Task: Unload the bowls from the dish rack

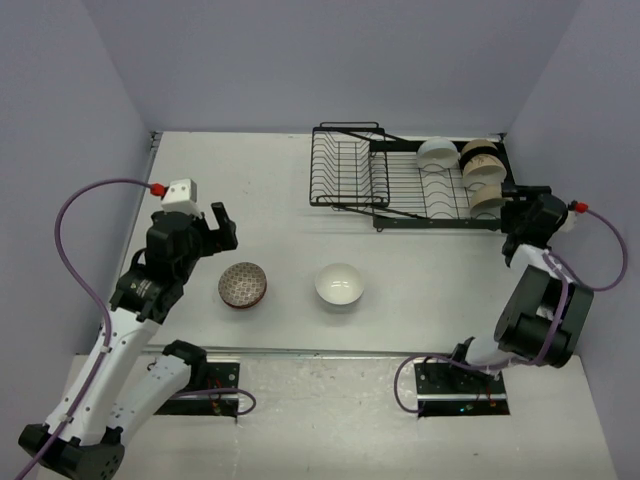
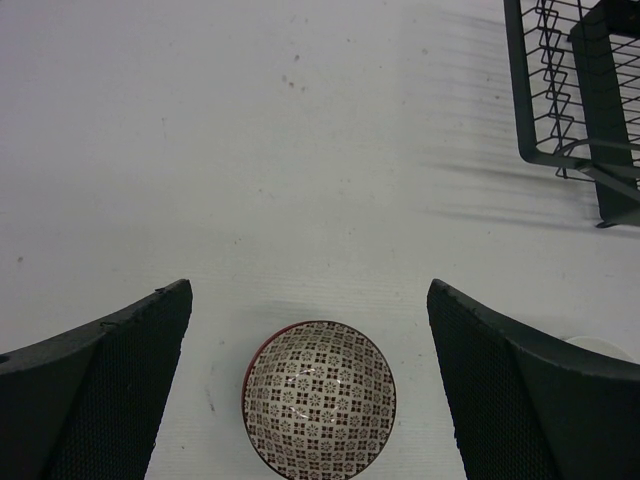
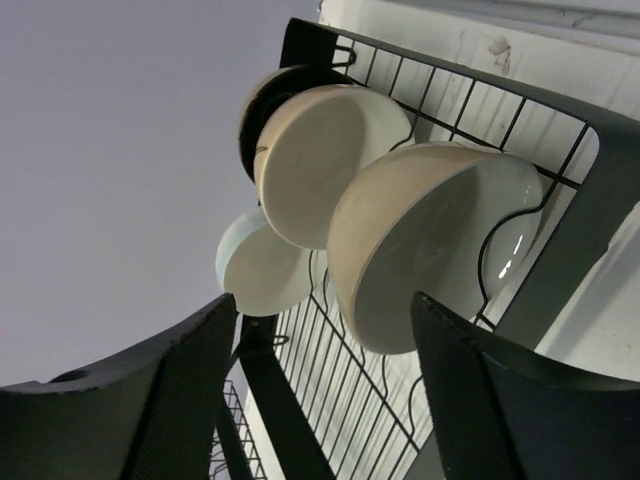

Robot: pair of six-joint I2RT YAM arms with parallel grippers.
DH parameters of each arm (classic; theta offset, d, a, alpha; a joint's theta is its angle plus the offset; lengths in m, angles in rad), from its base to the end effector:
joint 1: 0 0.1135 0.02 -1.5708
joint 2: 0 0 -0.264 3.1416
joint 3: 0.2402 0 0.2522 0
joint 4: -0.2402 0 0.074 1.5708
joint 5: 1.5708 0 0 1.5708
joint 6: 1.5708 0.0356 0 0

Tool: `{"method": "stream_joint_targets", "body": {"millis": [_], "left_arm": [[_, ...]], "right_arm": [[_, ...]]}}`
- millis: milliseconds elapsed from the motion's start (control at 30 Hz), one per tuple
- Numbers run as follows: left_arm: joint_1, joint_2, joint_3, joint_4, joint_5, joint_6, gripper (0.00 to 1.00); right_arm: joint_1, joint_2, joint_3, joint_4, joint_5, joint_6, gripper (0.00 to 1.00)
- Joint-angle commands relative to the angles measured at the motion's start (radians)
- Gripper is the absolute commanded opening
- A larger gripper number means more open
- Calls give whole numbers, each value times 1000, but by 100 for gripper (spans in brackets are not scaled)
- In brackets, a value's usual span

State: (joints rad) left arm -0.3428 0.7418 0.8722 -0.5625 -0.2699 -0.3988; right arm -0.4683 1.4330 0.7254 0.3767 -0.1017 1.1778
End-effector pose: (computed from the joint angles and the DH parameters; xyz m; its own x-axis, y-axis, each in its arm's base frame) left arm 0.1528 -0.0444 0.3378 -0.4007 -0.2544 -0.8802 -0.0648 0.9662 -0.2497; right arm 0.2804 -0.1378 0.2258 0.2246 0.9162 -0.3317 0.4070 0.2211 0.8863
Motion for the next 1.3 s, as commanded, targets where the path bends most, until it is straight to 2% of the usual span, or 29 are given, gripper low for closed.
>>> {"method": "stream_joint_targets", "body": {"millis": [0, 200, 367, 533, 600, 833, 867, 1100, 1267], "left_arm": [[-4, 5, 11, 24, 12, 31, 100], [-4, 14, 14, 18, 1, 28, 100], [-2, 24, 16, 13, 3, 28, 100], [-2, 34, 17, 15, 5, 29, 100], [-2, 37, 19, 12, 5, 29, 100], [1, 48, 21, 12, 8, 31, 100], [1, 50, 21, 13, 8, 31, 100], [5, 59, 19, 13, 18, 32, 100], [7, 64, 17, 18, 31, 35, 100]], "right_arm": [[-10, 101, 46, 96, -75, -15, 69], [-12, 152, 35, 184, -61, -1, 57], [-12, 236, 74, 235, -110, 2, 50], [-13, 294, 69, 340, -133, 31, 34], [-12, 316, 65, 379, -141, 37, 32], [-12, 354, 17, 525, -162, 66, 8], [-12, 360, 14, 563, -168, 71, 0], [-12, 432, -11, 858, -234, 92, 0], [-13, 587, 25, 1227, -346, 180, 0]]}}
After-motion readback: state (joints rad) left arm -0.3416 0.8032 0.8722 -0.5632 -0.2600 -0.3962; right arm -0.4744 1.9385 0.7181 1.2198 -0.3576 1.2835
